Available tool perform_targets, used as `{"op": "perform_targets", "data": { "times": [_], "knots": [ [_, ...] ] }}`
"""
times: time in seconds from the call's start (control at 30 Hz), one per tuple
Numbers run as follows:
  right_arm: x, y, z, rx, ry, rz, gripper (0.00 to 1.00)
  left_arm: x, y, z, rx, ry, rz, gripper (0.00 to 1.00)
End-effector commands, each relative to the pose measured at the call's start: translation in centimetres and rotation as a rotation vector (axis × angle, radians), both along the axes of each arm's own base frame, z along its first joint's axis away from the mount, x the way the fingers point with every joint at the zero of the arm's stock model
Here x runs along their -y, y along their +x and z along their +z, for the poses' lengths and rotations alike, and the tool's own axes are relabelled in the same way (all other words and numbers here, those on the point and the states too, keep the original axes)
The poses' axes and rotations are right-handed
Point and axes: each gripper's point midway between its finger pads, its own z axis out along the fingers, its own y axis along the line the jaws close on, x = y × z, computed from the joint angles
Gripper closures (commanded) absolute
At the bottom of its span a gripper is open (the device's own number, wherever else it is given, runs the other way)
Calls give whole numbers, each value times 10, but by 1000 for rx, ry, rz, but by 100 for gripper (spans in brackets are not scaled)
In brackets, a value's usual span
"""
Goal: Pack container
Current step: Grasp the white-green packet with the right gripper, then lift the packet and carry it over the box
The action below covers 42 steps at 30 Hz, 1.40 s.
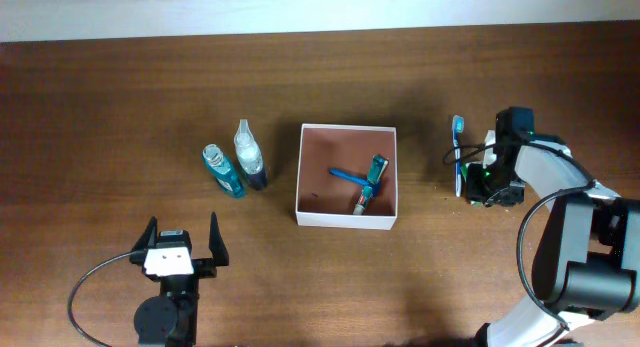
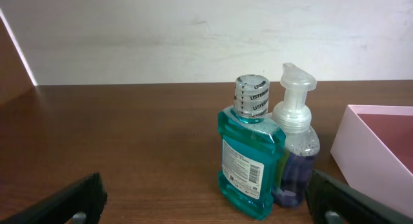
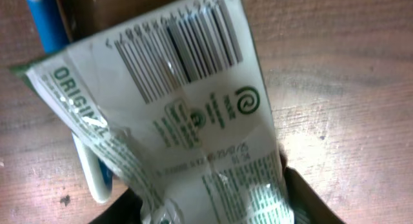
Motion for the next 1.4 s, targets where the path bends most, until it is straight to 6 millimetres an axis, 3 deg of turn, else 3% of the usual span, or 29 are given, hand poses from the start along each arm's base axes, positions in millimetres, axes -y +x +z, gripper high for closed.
{"op": "perform_targets", "data": {
  "times": [0.0, 0.3, 0.43, 0.6, 0.77, 0.9, 1.37],
  "knots": [
    [3, 14, 18, 28, 9, -10, 61, 2, 0, -2, -2, 19, -12, 1],
    [-5, 29, 57, 45, 65, -5, 64, 2, 0, -2, -2, 18, -12, 0],
    [-15, 34, 76, 62, 94, -15, 64, 2, 0, -2, -2, 19, -12, 0],
    [-43, 40, 111, 98, 137, 6, 65, 2, 0, -2, -2, 19, -12, 0],
    [-84, 44, 150, 153, 148, 39, 65, 2, 0, -2, -2, 19, -12, 1],
    [-116, 43, 167, 184, 171, 15, 65, 2, 0, -2, -2, 19, -12, 0],
    [-241, 27, 174, 231, 246, 117, 65, 2, 0, -2, -2, 19, -12, 1]
  ]
}}
